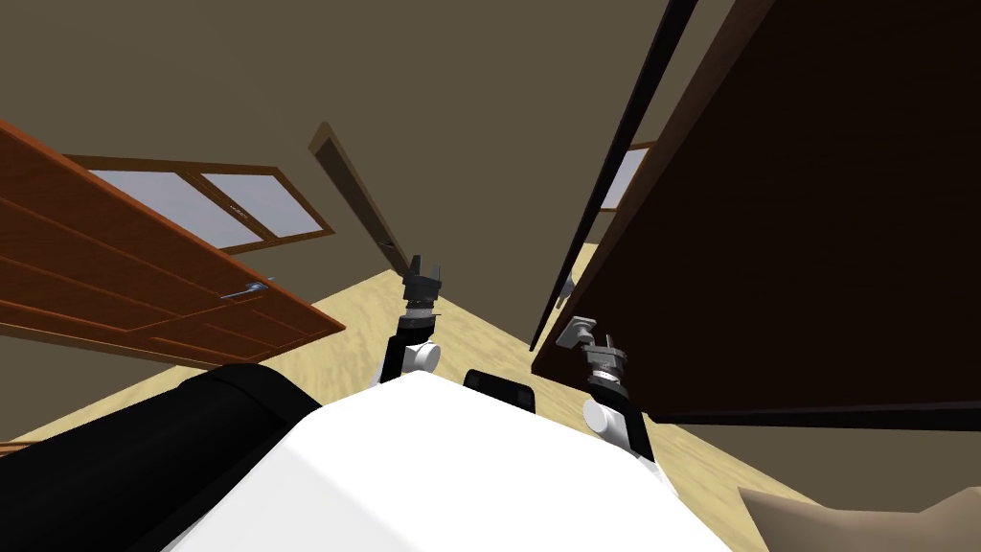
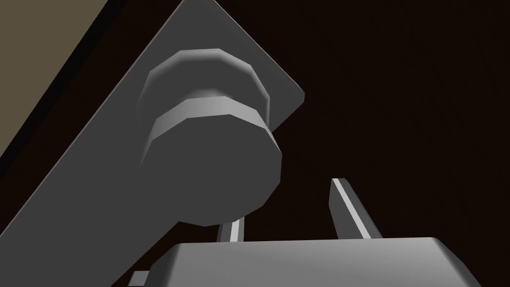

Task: Pull the door open

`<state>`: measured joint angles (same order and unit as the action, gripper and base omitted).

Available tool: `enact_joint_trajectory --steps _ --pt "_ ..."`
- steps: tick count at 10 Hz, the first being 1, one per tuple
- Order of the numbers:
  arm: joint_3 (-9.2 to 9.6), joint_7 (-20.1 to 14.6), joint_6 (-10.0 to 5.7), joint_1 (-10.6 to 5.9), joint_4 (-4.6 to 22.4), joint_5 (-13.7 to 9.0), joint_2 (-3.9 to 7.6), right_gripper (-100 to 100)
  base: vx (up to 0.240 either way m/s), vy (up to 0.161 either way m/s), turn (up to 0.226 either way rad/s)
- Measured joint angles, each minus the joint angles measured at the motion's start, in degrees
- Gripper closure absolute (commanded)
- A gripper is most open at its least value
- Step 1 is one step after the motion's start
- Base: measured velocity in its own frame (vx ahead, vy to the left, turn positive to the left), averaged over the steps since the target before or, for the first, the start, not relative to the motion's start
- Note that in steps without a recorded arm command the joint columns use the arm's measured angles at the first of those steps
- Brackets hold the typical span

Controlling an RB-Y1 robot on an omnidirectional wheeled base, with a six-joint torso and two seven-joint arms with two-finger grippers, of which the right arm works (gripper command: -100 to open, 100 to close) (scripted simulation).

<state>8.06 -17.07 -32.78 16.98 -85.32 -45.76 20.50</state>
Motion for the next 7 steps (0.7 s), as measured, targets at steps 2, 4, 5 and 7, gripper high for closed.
enact_joint_trajectory --steps 2,4,5,7 --pt "-0.77 -1.86 -0.23 0.51 -0.16 -2.01 0.72 -100 -0.109 -0.035 0.089" --pt "-0.66 -3.0 -0.23 0.78 -0.39 -3.17 0.57 -100 -0.047 0.004 0.027" --pt "-0.56 -3.68 -0.09 1.25 -0.77 -3.8 0.88 -100 -0.031 -0.01 0.026" --pt "-0.27 -4.97 -0.18 0.89 -0.26 -4.69 1.03 -100 -0.044 -0.008 0.066"
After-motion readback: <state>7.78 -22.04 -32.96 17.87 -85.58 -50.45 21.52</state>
